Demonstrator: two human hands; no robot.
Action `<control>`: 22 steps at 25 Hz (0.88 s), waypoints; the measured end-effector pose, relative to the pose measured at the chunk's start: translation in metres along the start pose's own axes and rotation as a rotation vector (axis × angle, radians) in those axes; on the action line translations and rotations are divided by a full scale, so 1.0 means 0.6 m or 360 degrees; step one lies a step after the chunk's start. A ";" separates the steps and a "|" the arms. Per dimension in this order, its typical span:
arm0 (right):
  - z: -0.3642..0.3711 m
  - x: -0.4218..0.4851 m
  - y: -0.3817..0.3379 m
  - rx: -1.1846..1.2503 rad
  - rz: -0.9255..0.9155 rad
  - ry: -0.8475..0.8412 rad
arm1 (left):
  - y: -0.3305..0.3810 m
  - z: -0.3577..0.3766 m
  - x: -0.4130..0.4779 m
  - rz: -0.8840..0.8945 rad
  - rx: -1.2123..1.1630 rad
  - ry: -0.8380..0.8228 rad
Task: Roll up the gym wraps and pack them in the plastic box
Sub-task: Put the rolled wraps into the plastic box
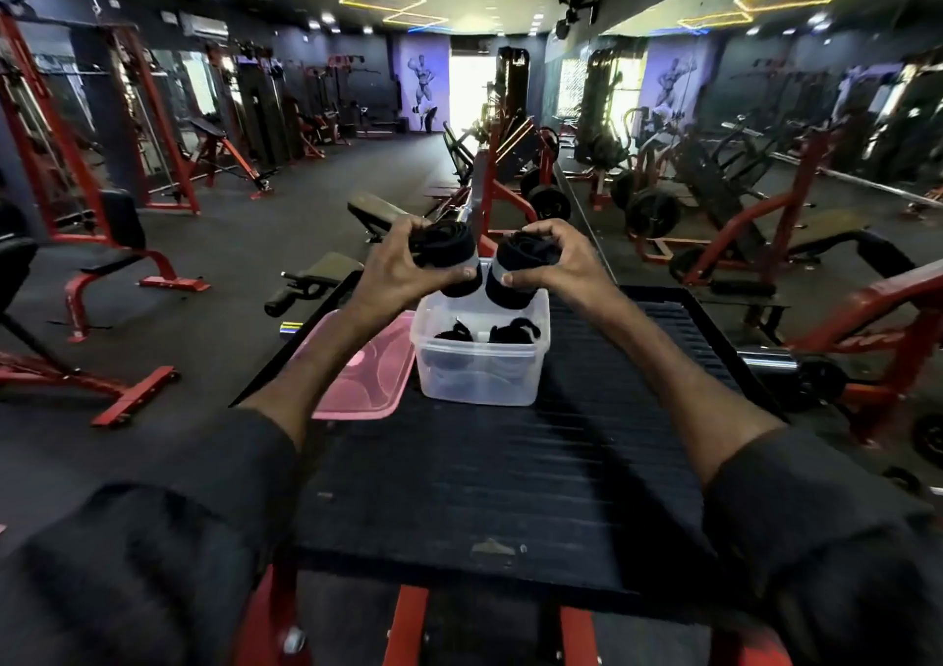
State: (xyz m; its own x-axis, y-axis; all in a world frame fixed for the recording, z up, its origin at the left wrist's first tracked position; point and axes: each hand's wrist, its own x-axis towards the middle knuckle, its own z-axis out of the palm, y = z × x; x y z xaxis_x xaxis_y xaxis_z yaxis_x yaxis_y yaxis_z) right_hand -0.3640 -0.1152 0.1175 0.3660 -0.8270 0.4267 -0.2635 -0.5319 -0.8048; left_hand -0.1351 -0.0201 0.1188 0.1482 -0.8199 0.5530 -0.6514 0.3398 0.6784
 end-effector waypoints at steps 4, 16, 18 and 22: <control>0.032 0.062 0.017 -0.0363 0.0120 -0.0111 | -0.065 0.044 0.073 -0.0108 0.0162 -0.0187; 0.070 0.100 0.102 -0.0793 0.0524 -0.0652 | -0.158 0.075 0.108 -0.0110 0.0869 -0.0993; 0.061 0.091 0.102 -0.0411 0.0496 -0.0347 | -0.174 0.078 0.091 -0.0174 0.0405 -0.0776; 0.064 0.027 0.121 0.0390 0.0728 0.0504 | -0.162 0.083 0.030 -0.0736 -0.0592 -0.0358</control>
State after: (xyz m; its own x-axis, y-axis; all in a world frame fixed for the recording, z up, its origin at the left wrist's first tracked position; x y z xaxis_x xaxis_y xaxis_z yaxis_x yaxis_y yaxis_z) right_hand -0.3428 -0.1601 0.0502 -0.0290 -0.9958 0.0871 -0.1043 -0.0837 -0.9910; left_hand -0.1060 -0.0905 0.0387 0.1659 -0.9833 0.0749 -0.2497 0.0316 0.9678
